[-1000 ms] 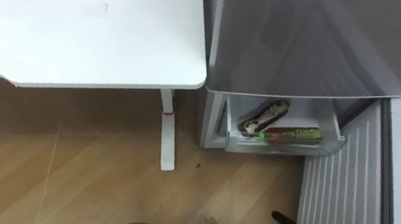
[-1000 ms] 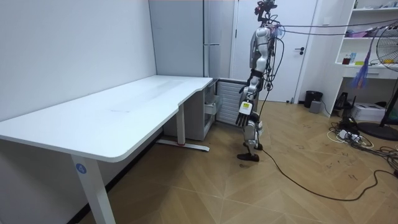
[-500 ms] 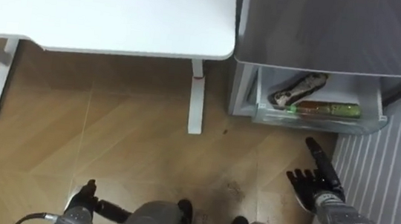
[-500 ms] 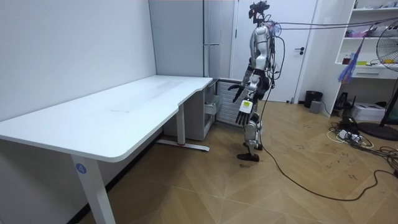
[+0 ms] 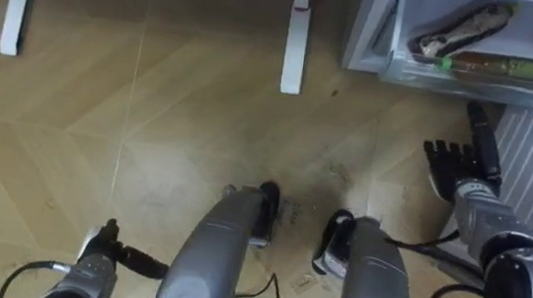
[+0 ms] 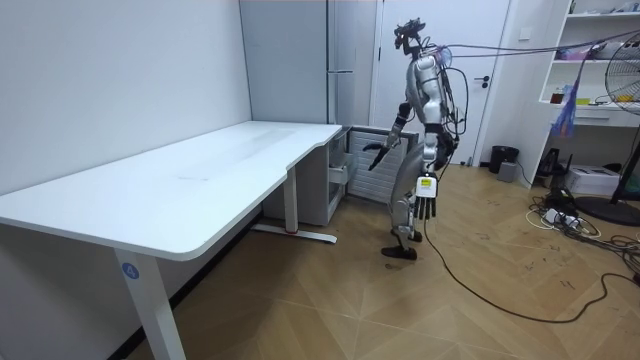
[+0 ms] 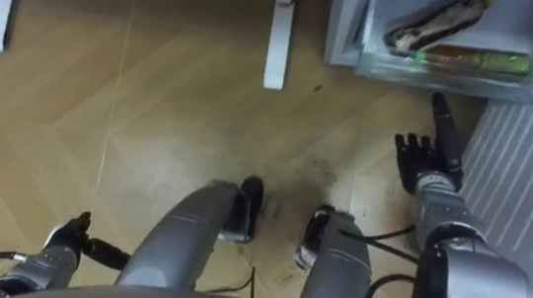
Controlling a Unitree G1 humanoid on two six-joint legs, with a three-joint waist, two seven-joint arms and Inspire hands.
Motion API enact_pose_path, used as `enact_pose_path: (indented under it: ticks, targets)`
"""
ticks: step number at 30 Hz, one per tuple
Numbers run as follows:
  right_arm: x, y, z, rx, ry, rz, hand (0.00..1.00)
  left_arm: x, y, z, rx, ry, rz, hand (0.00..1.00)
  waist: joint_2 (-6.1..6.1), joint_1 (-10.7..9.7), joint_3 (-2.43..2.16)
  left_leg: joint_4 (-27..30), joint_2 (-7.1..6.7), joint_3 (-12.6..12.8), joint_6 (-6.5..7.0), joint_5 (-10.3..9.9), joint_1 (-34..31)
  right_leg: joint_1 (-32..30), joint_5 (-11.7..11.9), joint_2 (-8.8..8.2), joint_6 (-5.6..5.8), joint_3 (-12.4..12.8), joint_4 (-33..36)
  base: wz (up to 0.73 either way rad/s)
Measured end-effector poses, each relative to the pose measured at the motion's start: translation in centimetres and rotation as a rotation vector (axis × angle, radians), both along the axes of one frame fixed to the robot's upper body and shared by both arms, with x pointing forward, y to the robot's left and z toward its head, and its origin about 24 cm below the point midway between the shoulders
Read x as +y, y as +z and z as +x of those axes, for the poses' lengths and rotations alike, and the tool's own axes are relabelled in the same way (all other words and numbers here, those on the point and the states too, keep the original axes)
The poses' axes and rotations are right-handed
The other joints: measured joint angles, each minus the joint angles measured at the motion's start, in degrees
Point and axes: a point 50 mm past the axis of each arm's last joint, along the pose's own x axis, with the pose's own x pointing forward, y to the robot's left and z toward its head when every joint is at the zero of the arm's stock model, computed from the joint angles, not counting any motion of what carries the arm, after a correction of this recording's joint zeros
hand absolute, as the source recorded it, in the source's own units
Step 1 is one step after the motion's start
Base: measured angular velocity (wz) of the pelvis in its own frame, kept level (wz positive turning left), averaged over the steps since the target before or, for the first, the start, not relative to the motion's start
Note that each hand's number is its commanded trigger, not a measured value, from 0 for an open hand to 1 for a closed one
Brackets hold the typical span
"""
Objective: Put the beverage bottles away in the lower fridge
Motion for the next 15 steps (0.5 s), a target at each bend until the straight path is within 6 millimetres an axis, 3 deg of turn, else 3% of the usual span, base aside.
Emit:
enact_pose_path:
  ticks: [2, 8, 11, 15]
  targets:
    - [-0.6, 1.0, 0.9, -0.046, -0.001, -0.025, 0.00, -0.2, 0.1, 0.6, -0.009, -0.020, 0.005, 0.00, -0.58, 0.14, -0.04, 5.25, -0.07, 0.04, 0.07, -1.19, -5.33, -5.22, -1.87, -1.12, -0.31, 0.23, 5.84, 0.17]
    - [-2.6, 3.3, 2.5, -0.118, -0.040, -0.061, 0.00, -0.2, 0.6, 1.7, -0.063, 0.000, 0.044, 0.00, -1.05, 0.67, -0.25, 19.03, 0.14, 0.35, 0.06, -5.33, -16.40, -15.64, -6.37, -1.89, -1.07, 1.34, 18.98, 0.00]
    - [-3.6, 4.5, 3.0, -0.141, -0.028, -0.120, 0.00, -0.2, 0.6, 1.7, -0.056, -0.026, 0.052, 0.00, -1.76, 0.77, -0.53, 23.74, 0.19, 1.08, 0.33, -6.69, -19.99, -19.78, -8.09, -2.72, -1.28, 2.56, 24.34, -0.01]
    - [-4.8, 6.5, 4.1, -0.200, -0.018, -0.172, 0.00, 0.8, 1.0, 1.9, -0.069, -0.039, 0.076, 0.00, -2.07, 0.35, -0.66, 29.29, 0.12, 1.06, 0.37, -7.95, -24.55, -23.65, -10.03, -3.73, -1.79, 2.33, 29.89, 0.09]
